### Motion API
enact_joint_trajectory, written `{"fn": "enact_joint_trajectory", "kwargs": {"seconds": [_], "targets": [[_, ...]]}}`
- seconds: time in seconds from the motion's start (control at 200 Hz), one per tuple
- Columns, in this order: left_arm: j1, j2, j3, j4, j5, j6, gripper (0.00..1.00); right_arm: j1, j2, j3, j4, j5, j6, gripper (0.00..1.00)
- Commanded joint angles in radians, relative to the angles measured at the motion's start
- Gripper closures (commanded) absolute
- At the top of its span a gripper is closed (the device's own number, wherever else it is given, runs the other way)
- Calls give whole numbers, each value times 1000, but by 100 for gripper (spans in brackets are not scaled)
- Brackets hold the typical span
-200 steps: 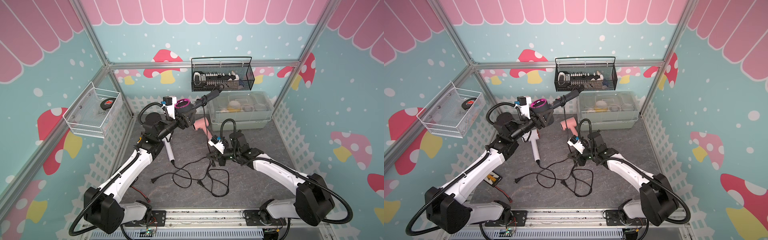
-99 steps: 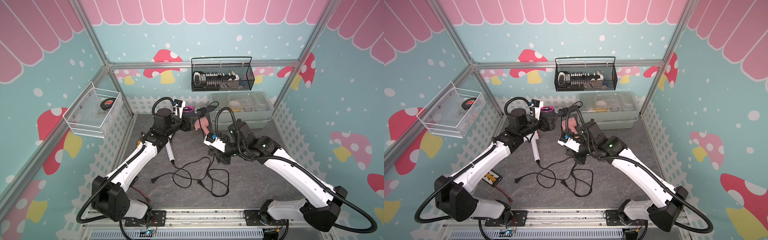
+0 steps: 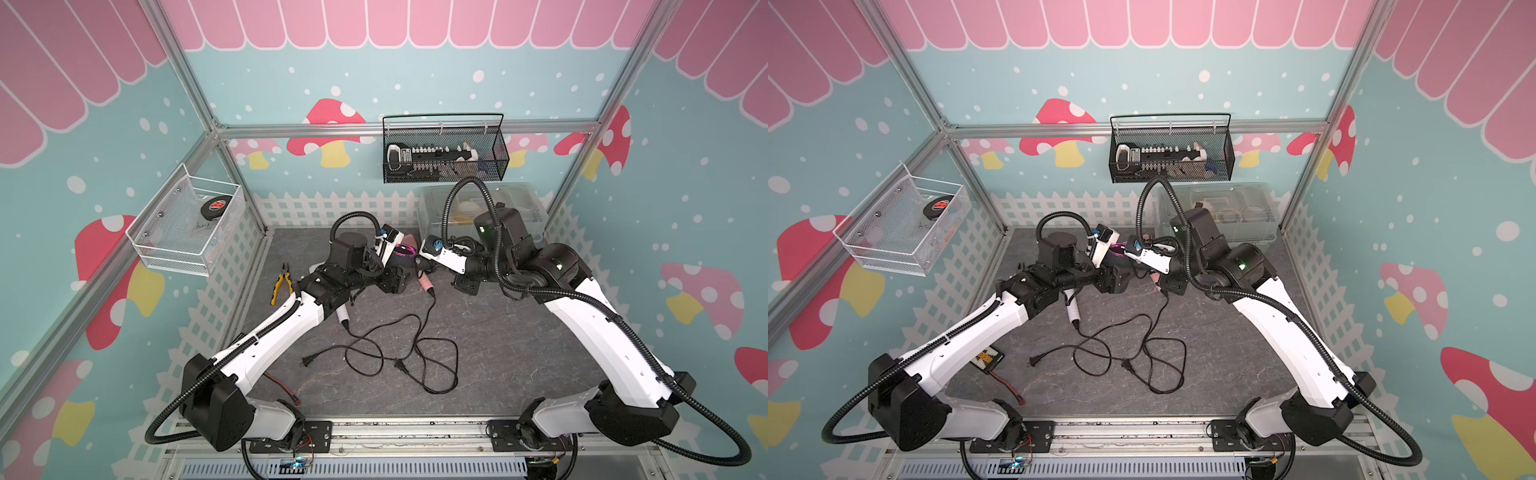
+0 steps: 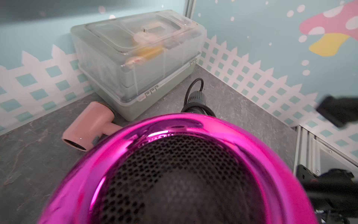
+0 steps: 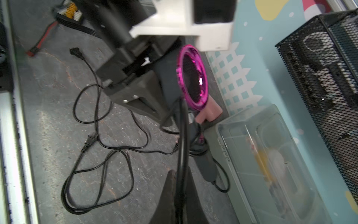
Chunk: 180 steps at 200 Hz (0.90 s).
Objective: Wrap the cord around the hair dryer
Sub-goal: Wrap the power cord around the hair dryer.
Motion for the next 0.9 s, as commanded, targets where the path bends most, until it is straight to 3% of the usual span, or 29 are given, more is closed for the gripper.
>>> {"fn": "enact_joint_trajectory", "kwargs": {"seconds": [0.0,0.12,0.39,0.72,0.895], "targets": [[-9,-65,-11,26,127,46,100,-46,35,60,-35,47,-76,100],[-19,-79,-23,15,211,67,100,-101,86,103,-46,36,-107,100],[-56,-84,-17,-10,384,96,100,-266,195,125,-39,-133,-154,100],[-78,-123,-11,0,459,101,100,-443,304,47,11,-481,-145,100],[-41,-132,-36,129,534,0,100,-522,300,-95,103,-696,-126,100]]}}
